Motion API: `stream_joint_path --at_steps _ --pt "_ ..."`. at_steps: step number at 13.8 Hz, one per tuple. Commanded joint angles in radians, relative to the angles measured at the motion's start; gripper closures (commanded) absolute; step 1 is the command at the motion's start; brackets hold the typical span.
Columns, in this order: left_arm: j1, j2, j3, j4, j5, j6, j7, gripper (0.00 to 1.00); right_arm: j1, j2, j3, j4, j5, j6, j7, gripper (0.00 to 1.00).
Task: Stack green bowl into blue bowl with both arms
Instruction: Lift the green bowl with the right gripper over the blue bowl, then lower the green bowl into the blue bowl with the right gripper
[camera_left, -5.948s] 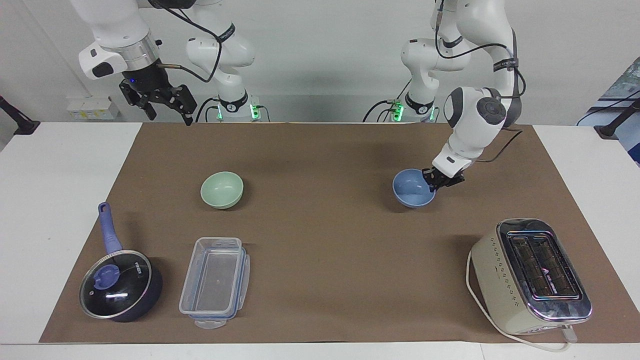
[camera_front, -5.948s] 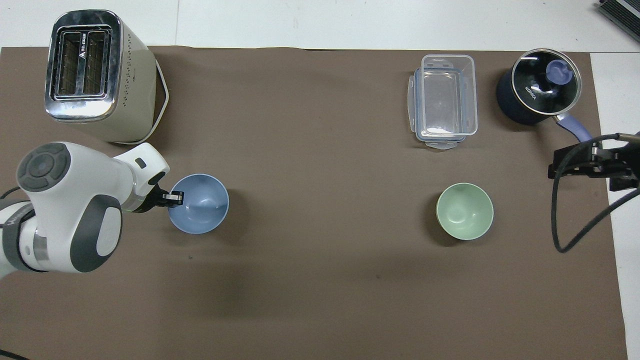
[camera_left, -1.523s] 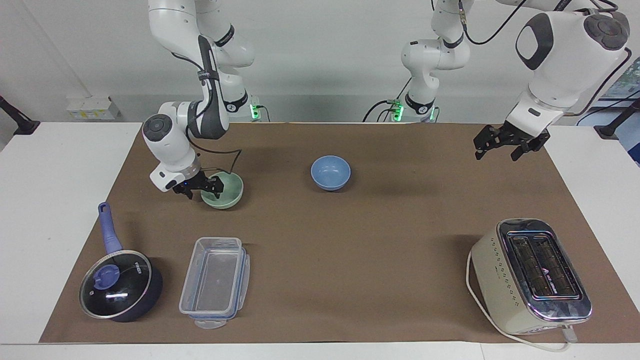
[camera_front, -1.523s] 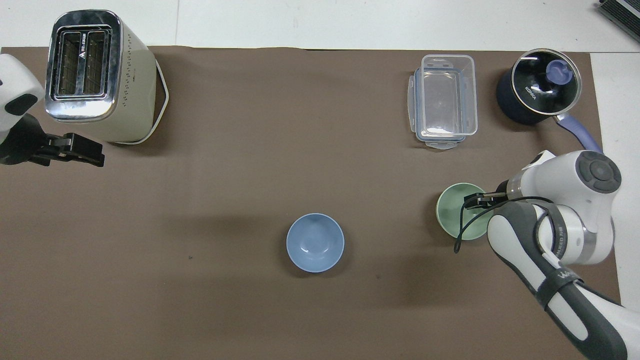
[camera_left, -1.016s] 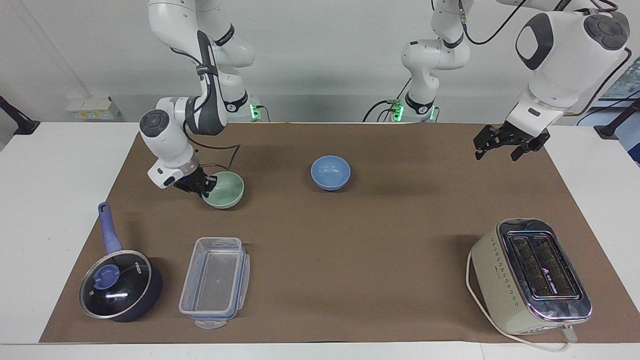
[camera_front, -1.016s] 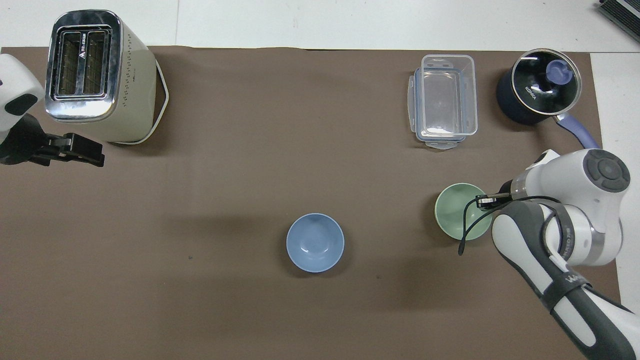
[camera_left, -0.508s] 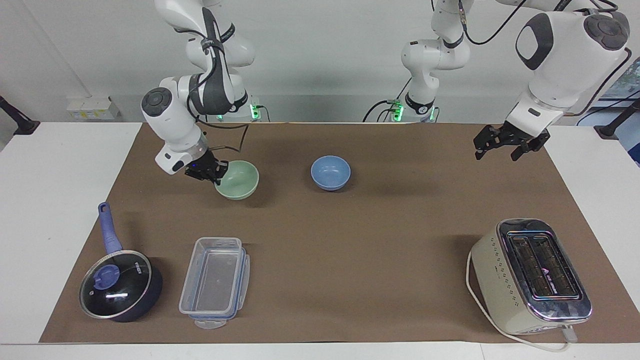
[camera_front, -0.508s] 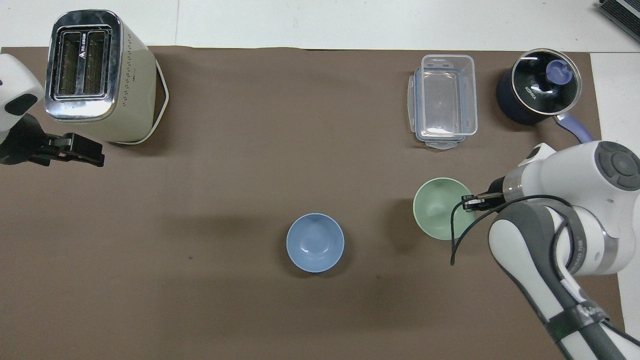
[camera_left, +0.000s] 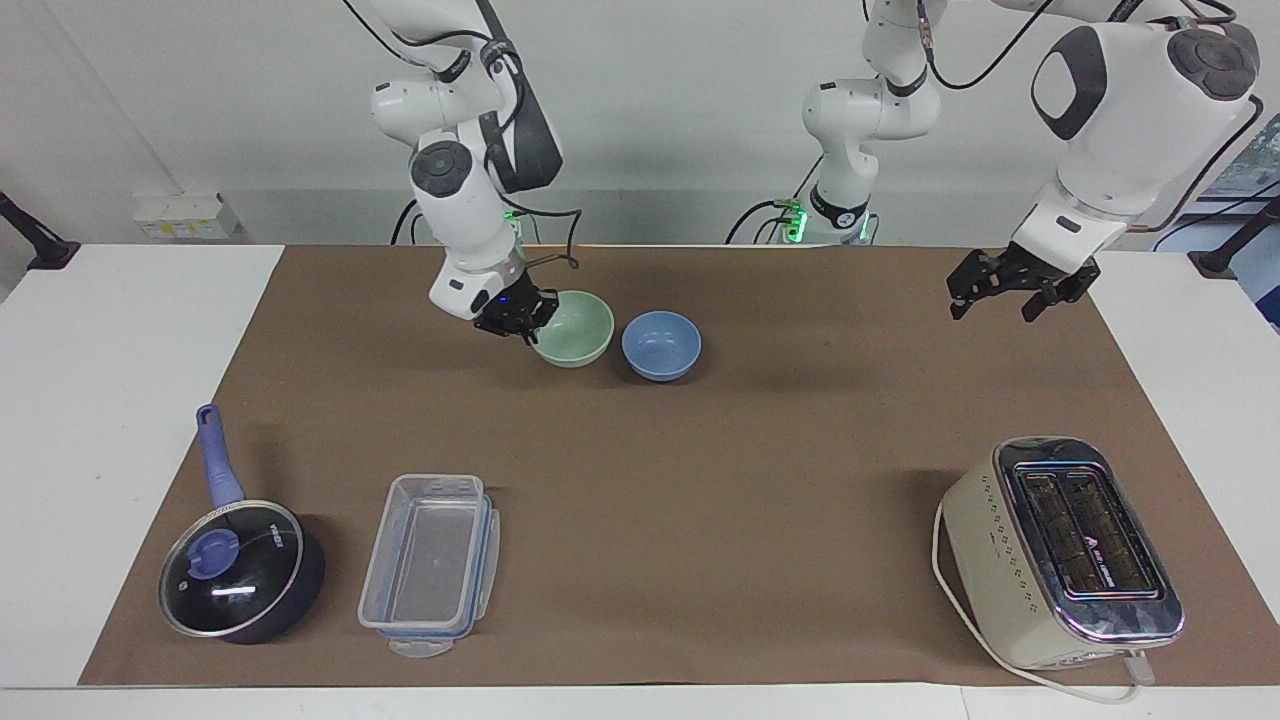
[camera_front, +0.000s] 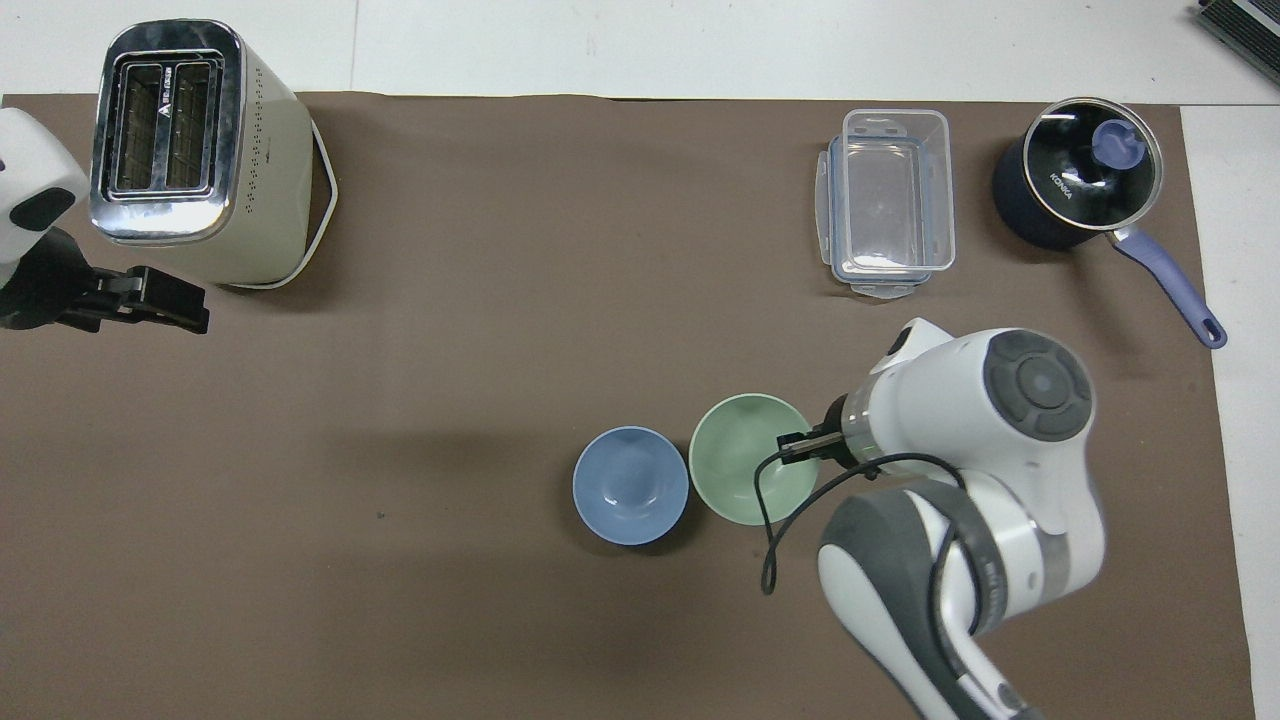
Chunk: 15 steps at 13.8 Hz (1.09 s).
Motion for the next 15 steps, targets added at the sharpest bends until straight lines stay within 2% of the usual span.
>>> stream_joint_path --at_steps 1,7,15 --pt "0.003 0.005 -0.004 0.015 0.016 -0.018 0.002 0.0 0.109 0.019 -0.005 -0.001 0.024 0.077 0.108 1.0" --pt "0.003 0.005 -0.004 0.015 0.016 -0.018 0.002 0.0 0.184 0.07 -0.002 -0.015 0.024 0.128 0.159 1.0" --pt "0.005 0.005 -0.004 0.015 0.016 -0.018 0.002 0.0 0.208 0.117 -0.002 -0.015 0.024 0.208 0.181 1.0"
